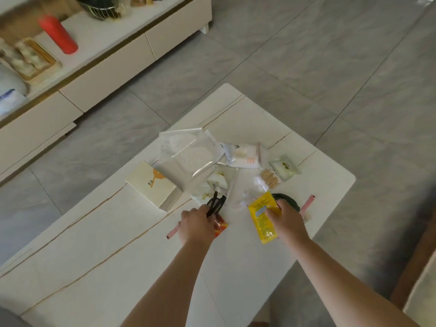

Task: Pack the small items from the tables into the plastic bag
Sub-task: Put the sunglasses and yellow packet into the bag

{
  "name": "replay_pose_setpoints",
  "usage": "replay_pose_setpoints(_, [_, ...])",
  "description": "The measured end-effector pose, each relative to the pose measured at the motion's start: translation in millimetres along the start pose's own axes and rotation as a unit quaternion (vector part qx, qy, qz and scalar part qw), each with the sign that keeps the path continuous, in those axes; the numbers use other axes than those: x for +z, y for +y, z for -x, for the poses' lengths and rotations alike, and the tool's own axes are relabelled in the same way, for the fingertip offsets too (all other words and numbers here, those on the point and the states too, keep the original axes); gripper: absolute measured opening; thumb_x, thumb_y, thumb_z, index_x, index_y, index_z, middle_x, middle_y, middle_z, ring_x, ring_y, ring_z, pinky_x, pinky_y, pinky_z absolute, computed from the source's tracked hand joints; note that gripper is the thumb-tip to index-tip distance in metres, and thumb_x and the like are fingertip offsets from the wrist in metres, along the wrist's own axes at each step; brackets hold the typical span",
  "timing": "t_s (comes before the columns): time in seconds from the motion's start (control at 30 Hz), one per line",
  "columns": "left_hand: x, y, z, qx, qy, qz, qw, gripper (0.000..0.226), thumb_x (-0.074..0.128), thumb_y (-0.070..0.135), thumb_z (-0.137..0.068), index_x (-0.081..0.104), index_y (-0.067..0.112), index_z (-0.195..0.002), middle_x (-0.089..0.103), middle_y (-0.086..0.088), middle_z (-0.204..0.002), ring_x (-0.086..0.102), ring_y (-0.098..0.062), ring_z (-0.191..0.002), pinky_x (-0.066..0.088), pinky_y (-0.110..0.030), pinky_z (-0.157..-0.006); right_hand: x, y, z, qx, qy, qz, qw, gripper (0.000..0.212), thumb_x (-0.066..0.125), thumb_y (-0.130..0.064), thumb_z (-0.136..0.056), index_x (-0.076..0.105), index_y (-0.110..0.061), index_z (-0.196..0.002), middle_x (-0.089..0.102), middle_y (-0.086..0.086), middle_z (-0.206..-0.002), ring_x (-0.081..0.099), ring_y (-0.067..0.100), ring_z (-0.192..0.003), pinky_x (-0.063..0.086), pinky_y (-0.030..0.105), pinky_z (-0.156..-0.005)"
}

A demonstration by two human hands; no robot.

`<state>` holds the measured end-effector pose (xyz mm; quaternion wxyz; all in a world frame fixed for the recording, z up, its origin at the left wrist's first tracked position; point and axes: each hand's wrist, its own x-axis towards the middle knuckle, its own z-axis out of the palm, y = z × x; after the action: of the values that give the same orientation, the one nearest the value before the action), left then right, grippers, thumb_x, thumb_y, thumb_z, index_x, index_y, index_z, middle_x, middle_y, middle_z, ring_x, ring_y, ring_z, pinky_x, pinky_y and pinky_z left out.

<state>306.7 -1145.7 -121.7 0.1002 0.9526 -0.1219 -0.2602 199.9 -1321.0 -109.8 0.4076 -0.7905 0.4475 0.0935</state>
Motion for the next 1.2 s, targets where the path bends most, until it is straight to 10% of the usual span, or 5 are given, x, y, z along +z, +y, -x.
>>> replay_pose_setpoints(0.6, [-61.2,194.6,187.4,0.306,-0.118,0.048,0.944,0.037,0.055,0.046,-0.089,0.059,0.027,-0.121,0.056,-0.005,-0.11,0.061,-0.023,-0.094,0.05,-0.032,-0.077,-194.0,81.5,204.3,0.134,0.154,-0.272,0.94,0.037,0.057,0.003,-0.083,0.056,-0.007,-0.118,0.064,0.011,-0.101,0.058,0.019,-0.089,0.047,0.027,-0.077])
replay_pose_setpoints(0.8, [-36.3,275.1,251.8,0.365,-0.161,0.059,0.915,0.038,0.063,0.038,-0.085,0.058,0.02,-0.118,0.055,-0.008,-0.113,0.06,-0.024,-0.096,0.048,-0.029,-0.089,-262.0,144.1,256.7,0.142,0.232,-0.364,0.891,0.052,0.061,0.009,-0.076,0.05,0.0,-0.126,0.062,0.019,-0.109,0.055,0.023,-0.094,0.047,0.04,-0.086])
replay_pose_setpoints(1.2, [58.2,445.6,377.6,0.384,-0.314,0.095,0.863,0.037,0.063,0.006,-0.082,0.057,0.009,-0.118,0.057,0.002,-0.094,0.053,-0.011,-0.08,0.038,-0.013,-0.063,-366.2,321.4,316.4,0.266,0.346,-0.377,0.817,0.031,0.057,-0.001,-0.086,0.059,-0.002,-0.117,0.065,0.016,-0.103,0.061,0.028,-0.091,0.053,0.035,-0.075])
